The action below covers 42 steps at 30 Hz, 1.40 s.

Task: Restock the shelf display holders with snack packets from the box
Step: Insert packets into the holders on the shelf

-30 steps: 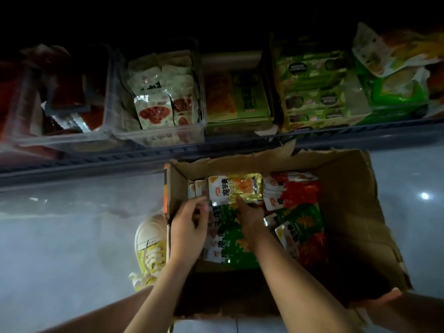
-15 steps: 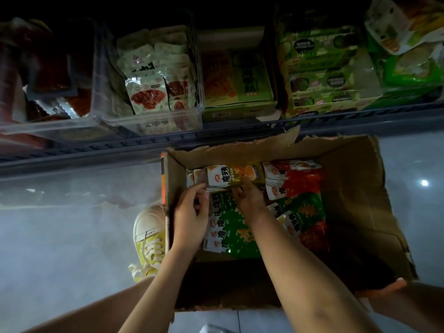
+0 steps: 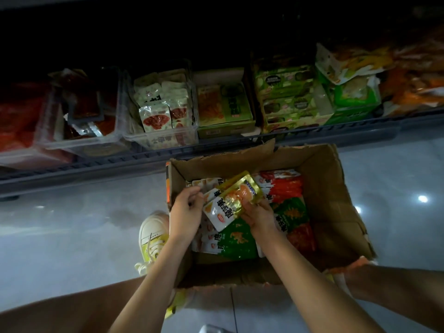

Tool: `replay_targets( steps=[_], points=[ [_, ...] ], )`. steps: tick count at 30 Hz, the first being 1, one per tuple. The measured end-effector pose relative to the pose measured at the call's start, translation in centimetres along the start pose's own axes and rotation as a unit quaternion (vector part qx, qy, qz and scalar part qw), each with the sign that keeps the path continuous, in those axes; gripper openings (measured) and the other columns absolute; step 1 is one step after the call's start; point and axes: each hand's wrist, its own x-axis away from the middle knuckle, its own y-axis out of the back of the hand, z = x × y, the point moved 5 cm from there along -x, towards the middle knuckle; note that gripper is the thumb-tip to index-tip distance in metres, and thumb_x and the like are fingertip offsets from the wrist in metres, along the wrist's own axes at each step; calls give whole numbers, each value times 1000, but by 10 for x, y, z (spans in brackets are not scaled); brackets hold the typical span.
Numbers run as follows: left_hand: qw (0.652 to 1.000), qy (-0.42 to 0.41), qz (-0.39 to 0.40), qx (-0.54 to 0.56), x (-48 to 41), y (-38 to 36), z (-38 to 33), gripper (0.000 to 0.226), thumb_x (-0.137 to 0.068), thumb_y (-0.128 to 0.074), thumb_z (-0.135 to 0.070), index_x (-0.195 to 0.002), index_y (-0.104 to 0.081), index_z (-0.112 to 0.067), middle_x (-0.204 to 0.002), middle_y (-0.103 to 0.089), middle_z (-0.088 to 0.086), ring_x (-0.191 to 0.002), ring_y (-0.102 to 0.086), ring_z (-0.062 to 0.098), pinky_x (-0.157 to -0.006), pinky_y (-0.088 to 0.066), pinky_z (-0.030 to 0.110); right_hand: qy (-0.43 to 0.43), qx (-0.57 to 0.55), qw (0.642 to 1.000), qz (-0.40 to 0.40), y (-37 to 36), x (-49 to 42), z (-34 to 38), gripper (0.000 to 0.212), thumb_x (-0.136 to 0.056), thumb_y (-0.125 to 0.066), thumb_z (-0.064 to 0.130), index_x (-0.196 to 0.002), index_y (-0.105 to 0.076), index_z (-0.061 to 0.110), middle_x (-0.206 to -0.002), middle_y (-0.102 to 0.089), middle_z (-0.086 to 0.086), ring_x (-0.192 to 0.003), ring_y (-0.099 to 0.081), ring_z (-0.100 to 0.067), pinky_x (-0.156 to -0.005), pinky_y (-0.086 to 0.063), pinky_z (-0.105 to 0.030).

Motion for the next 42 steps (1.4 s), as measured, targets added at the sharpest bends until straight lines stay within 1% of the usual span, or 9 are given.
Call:
replay_targets(
  steps=[3, 7, 14, 20, 27, 31, 34, 38, 42],
  points=[
    [995, 14, 95, 19, 14, -10, -17, 24, -96, -52, -25, -117, -59, -16, -109, -60, -5, -102, -57, 12, -87, -44, 26, 43, 48, 995, 74, 8, 28, 24, 23, -85, -63, -2, -106, -64, 6, -106, -70, -13, -97, -66, -29, -86, -54, -42],
    [980, 3, 174, 101, 45, -15, -55, 26, -92, -58, -31, -114, -58, -17, -101, -66, -1, -90, -66, 12, -73, -52, 20, 124, 122, 977, 122, 13, 77, 64, 22, -86, -62, 0, -107, -63, 6, -103, -70, -13, -94, -67, -28, -77, -55, -38],
    [967, -62, 200, 144, 91, 1, -129, 62, -79, -76, -17, -132, -46, -26, -117, -64, -5, -104, -63, 13, -89, -53, 35, 236, 128, 955, 123, 14, 162, 121, 13, -88, -65, 12, -100, -60, 11, -94, -70, -9, -81, -69, -19, -66, -55, -33],
    [952, -191, 236, -41, 114, 45, -209, 63, -85, -69, -13, -136, -41, -36, -127, -50, -11, -115, -55, 18, -96, -48, 39, 228, 101, 937, 246, 18, 220, 187, 39, -78, -71, 17, -115, -63, 10, -103, -70, -11, -91, -68, -25, -78, -55, -41],
    [856, -301, 312, -280, 133, 88, -297, 61, -82, -73, -22, -136, -47, -35, -129, -48, -19, -118, -47, 3, -95, -37, 23, 335, 414, 799, 279, 8, 289, 240, 23, -74, -78, 9, -96, -71, 12, -93, -74, -4, -92, -70, -18, -86, -53, -31],
    [952, -217, 207, 64, 120, 123, -323, 47, -85, -69, -22, -129, -54, -27, -110, -68, -3, -101, -64, 15, -81, -53, 30, 306, 240, 888, 243, 14, 300, 264, 23, -78, -71, 1, -101, -68, 3, -84, -75, -7, -78, -71, -20, -73, -58, -35],
    [937, -133, 97, 309, 112, 141, -318, 33, -94, -56, -25, -123, -56, -9, -97, -69, 10, -87, -68, 23, -76, -58, 33, 278, 51, 932, 224, 19, 304, 283, 14, -83, -64, -1, -97, -66, 2, -80, -74, -8, -70, -71, -19, -59, -58, -31],
    [941, -115, 135, 289, 123, 110, -325, 36, -96, -49, -36, -119, -55, -10, -111, -66, 11, -102, -65, 24, -88, -53, 37, 310, -23, 928, 204, 0, 314, 294, 19, -82, -66, 1, -101, -66, 3, -91, -73, -12, -79, -71, -24, -63, -57, -34],
    [910, -133, 95, 381, 123, 88, -359, 25, -99, -47, -20, -123, -52, -13, -115, -65, 8, -99, -64, 20, -79, -54, 35, 468, 151, 857, 156, -33, 336, 294, 24, -78, -72, 0, -97, -64, 13, -94, -71, -7, -87, -68, -21, -78, -55, -35]
  ],
)
